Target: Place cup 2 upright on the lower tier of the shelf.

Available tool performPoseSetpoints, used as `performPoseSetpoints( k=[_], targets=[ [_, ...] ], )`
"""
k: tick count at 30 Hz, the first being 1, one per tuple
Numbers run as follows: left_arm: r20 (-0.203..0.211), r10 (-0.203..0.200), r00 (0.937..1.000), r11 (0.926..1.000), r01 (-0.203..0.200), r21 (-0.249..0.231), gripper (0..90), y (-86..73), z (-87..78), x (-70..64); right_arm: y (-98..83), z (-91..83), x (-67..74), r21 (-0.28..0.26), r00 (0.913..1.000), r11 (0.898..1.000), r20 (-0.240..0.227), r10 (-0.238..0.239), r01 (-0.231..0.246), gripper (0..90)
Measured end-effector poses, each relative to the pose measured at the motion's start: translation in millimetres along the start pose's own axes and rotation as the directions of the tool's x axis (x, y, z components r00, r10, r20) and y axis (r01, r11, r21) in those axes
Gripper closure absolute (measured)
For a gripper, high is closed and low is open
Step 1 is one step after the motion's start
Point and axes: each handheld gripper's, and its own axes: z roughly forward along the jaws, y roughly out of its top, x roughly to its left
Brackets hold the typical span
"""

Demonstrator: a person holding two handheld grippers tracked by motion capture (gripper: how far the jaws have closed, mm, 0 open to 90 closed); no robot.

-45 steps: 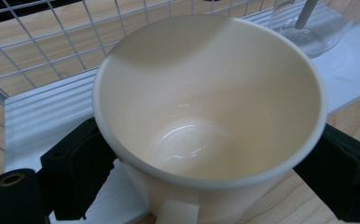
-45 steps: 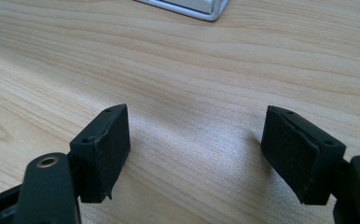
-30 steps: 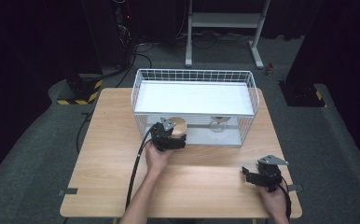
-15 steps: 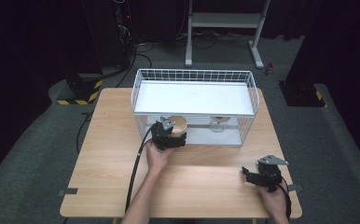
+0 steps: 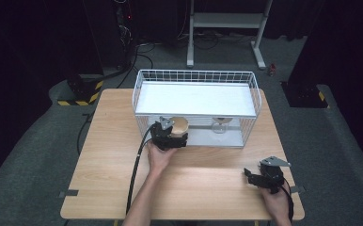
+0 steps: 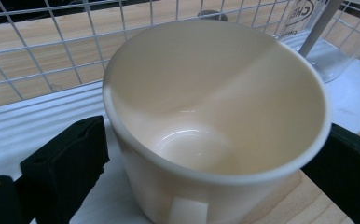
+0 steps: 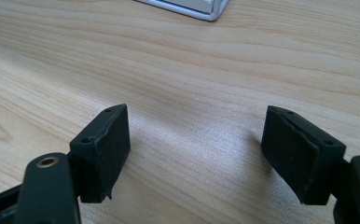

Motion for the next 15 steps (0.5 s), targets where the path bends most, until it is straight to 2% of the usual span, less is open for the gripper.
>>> performPoseSetpoints(
  k=[4, 6, 7, 9, 12, 15],
  targets=[
    [-0.015, 0.05, 0.9986, 0.9986, -0.05, 0.015, 2.6, -0.1, -3.6, -1.4, 0.0, 0.0, 0.0, 0.0, 1.0, 1.0, 0.0, 0.0, 0.0, 23.6],
    [-0.023, 0.054, 0.9983, 0.9984, -0.054, 0.018, 3.0, -0.5, -5.4, -2.4, 0.0, 0.0, 0.0, 0.0, 1.0, 1.0, 0.0, 0.0, 0.0, 23.6],
    [-0.01, 0.046, 0.9989, 0.9986, -0.046, 0.025, 3.7, -0.8, -5.8, -2.6, 0.0, 0.0, 0.0, 0.0, 1.0, 1.0, 0.0, 0.0, 0.0, 23.7],
    [-0.006, 0.058, 0.9983, 0.9974, -0.057, 0.043, 6.2, -1.7, -5.9, -2.5, 0.0, 0.0, 0.0, 0.0, 1.0, 1.0, 0.0, 0.0, 0.0, 23.6],
    [-0.021, 0.082, 0.9964, 0.9951, -0.081, 0.057, 7.2, -3.9, -5.0, -4.7, 0.0, 0.0, 0.0, 0.0, 1.0, 1.0, 0.0, 0.0, 0.0, 23.6],
    [-0.024, 0.072, 0.9971, 0.9959, -0.071, 0.056, 10.2, -5.8, -5.6, -4.8, 0.0, 0.0, 0.0, 0.0, 1.0, 1.0, 0.0, 0.0, 0.0, 23.6]
  ],
)
